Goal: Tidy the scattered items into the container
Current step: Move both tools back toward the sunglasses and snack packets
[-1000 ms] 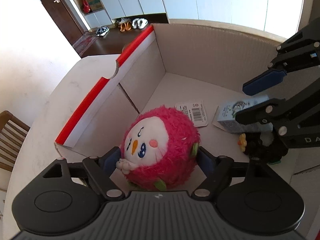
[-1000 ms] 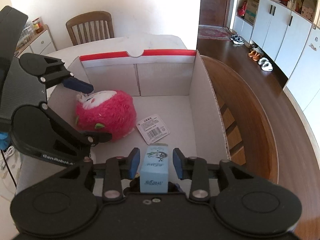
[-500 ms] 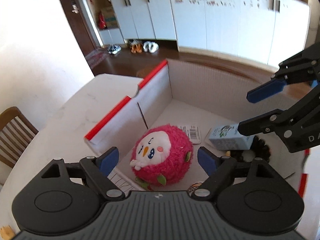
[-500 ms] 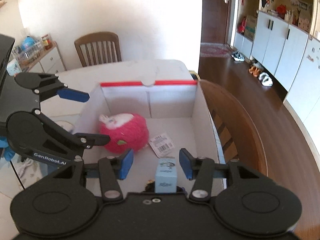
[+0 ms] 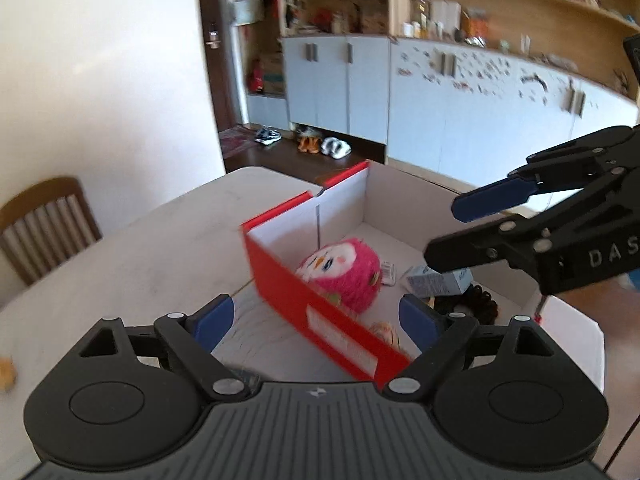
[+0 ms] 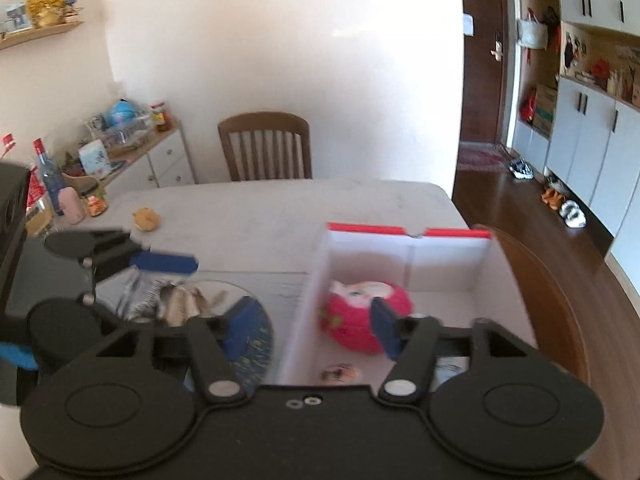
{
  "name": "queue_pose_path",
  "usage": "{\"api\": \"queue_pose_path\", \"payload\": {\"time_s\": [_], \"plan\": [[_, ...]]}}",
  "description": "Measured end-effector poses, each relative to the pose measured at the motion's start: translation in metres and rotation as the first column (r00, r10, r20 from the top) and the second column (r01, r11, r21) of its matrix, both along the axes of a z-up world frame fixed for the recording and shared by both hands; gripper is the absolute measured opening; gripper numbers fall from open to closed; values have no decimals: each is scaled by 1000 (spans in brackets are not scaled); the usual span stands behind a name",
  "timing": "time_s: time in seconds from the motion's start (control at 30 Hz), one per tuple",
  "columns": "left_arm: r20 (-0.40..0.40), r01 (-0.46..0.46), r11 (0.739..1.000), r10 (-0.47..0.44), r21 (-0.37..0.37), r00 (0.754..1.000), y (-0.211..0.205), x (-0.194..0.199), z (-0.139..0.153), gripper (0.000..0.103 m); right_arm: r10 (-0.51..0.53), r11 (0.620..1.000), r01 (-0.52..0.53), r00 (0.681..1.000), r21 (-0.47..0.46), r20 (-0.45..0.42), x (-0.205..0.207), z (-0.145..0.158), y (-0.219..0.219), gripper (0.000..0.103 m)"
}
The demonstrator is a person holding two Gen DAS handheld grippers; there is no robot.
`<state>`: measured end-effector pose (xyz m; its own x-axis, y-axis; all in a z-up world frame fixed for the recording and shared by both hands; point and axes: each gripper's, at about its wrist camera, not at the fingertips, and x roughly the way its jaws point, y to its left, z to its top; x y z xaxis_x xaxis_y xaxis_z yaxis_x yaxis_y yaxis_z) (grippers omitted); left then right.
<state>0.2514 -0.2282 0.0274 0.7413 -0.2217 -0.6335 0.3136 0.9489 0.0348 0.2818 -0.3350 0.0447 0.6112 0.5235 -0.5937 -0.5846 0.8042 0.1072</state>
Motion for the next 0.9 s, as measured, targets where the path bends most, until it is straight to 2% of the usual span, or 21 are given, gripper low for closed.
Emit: {"api": "queue_pose_path", "payload": {"time_s": [0.3, 0.53, 0.73, 0.9], "plan": [[9, -137, 990, 137, -41, 991, 86, -66, -9, 90, 51, 999, -51, 999, -15, 2, -39, -8, 69, 103], [-20, -238, 971, 237, -25, 971, 153, -95, -21, 90, 113, 993, -112, 993, -39, 24, -66, -28, 128, 103], [-38, -282, 959, 281, -11, 959, 201, -98, -38, 90, 141, 987, -139, 990, -77, 21, -72, -50, 170, 103], [-58, -304, 953, 304, -3, 951, 229, -84, -53, 90, 168, 978, -167, 986, -123, 0, -72, -70, 198, 103]]}}
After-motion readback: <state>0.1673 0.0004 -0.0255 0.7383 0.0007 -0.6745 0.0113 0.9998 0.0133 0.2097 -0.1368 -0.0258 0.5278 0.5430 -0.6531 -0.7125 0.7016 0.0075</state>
